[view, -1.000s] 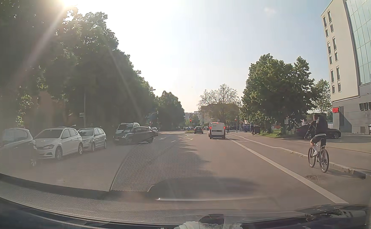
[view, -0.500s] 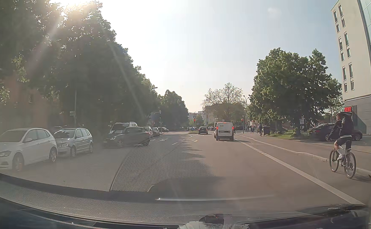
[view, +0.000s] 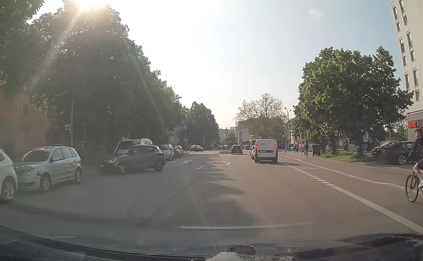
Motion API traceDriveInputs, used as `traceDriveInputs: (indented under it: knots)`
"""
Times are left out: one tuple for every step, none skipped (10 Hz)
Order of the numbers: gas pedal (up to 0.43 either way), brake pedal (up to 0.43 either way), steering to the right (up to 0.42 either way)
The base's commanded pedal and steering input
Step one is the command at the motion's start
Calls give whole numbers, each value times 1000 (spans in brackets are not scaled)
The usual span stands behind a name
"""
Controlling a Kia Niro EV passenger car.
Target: Follow the waypoints while adhering to traffic rules and regulations
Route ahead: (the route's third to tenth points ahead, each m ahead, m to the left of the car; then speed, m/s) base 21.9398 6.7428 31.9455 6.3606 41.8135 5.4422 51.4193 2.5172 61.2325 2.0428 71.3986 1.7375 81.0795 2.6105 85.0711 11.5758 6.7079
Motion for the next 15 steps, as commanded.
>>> traceDriveInputs:
  knots:
    - [59,0,-14]
    - [59,0,-11]
    - [59,0,-7]
    - [59,0,-6]
    - [59,0,-6]
    - [28,0,-6]
    - [8,0,-5]
    - [0,0,-4]
    - [0,0,-1]
    - [0,0,0]
    - [0,0,0]
    - [0,0,0]
    - [0,0,1]
    - [0,0,3]
    - [0,0,4]
